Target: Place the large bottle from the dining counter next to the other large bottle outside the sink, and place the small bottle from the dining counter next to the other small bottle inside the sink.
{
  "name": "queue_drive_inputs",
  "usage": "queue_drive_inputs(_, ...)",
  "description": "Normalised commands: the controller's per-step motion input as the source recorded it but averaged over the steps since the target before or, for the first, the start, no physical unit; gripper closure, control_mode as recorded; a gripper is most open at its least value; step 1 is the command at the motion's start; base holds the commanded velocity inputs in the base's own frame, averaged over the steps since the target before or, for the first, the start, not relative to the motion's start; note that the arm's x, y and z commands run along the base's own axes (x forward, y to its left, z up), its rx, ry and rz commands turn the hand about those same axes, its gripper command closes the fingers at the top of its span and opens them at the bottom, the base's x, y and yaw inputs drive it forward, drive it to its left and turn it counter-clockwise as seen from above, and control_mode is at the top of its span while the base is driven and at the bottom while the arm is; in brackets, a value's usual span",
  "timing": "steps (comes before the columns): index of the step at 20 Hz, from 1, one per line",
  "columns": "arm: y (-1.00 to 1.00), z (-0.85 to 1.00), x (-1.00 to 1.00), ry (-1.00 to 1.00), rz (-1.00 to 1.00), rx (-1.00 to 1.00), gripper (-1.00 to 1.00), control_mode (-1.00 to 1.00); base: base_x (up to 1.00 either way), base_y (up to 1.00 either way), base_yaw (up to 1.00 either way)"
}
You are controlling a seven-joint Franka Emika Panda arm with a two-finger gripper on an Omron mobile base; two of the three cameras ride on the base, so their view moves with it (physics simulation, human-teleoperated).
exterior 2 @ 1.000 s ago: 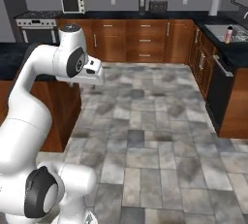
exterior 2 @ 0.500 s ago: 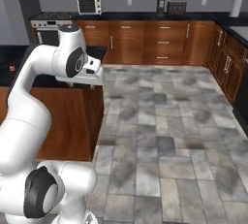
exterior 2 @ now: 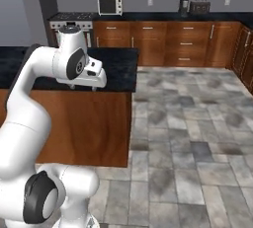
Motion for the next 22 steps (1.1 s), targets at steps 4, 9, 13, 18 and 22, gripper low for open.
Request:
queue_drive_inputs(4,0.00,0.00,0.00,0.00,0.00,0.00,-1.00,1.00,0.33,0.91,0.00)
queue_drive_inputs(9,0.00,0.00,0.00,0.00,0.00,0.00,-1.00,1.00,0.49,0.90,0.00)
queue_drive_inputs(13,0.00,0.00,0.00,0.00,0.00,0.00,-1.00,1.00,0.50,0.89,0.00)
queue_drive_inputs(18,0.00,0.00,0.00,0.00,0.00,0.00,-1.00,1.00,0.37,0.75,0.00)
queue_drive_inputs(22,0.00,0.00,0.00,0.00,0.00,0.00,-1.00,1.00,0.36,0.52,0.00)
